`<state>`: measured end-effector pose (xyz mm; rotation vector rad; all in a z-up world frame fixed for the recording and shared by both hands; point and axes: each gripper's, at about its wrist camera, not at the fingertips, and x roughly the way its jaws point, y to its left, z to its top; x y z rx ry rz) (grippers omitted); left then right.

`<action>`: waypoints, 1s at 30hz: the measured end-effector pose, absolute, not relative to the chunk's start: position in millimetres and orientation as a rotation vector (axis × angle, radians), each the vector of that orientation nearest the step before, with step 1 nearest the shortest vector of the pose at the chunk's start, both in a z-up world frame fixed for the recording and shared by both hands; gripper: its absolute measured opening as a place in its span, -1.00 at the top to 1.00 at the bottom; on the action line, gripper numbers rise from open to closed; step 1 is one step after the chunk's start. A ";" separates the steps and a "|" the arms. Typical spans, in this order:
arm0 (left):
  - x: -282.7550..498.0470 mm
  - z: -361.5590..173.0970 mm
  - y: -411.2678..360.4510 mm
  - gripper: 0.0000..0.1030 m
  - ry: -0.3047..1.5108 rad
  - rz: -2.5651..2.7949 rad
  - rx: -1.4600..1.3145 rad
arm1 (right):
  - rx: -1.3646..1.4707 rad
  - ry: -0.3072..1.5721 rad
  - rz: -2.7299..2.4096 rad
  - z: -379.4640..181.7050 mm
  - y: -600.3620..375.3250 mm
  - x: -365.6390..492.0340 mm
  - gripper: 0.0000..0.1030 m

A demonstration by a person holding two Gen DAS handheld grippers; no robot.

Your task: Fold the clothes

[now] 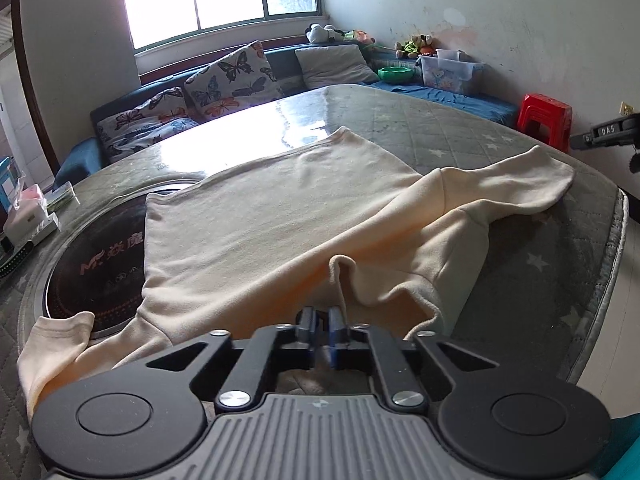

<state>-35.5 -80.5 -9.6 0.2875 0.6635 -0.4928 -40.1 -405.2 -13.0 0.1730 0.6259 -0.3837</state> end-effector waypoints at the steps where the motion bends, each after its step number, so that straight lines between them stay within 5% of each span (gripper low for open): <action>1: -38.5 -7.4 -79.0 0.94 0.655 -0.493 0.285 | 0.166 0.623 -0.360 -9.8 -401.6 -39.6 0.79; 16: -79.6 14.0 -58.0 0.89 0.577 -0.562 0.329 | -0.070 0.694 0.386 15.0 -232.9 1.4 0.55; 18: -71.5 13.2 -59.0 0.79 0.578 -0.560 0.306 | -0.121 0.717 0.467 11.7 -208.7 0.8 0.55; 20: -66.2 9.0 -61.9 0.40 0.586 -0.571 0.303 | -0.171 0.737 0.528 9.0 -185.9 -0.3 0.54; 22: -64.3 0.7 -66.7 0.32 0.599 -0.581 0.330 | -0.206 0.751 0.586 4.9 -171.8 -3.9 0.43; 25: -61.7 -13.0 -72.4 0.37 0.617 -0.581 0.382 | -0.252 0.766 0.628 0.3 -157.1 -6.4 0.36; 27: -61.6 -19.9 -71.5 0.72 0.621 -0.563 0.400 | -0.280 0.786 0.642 -5.4 -150.3 -6.5 0.35; 30: -64.0 -22.0 -66.2 0.81 0.612 -0.541 0.378 | -0.293 0.807 0.632 -11.2 -144.8 -4.1 0.34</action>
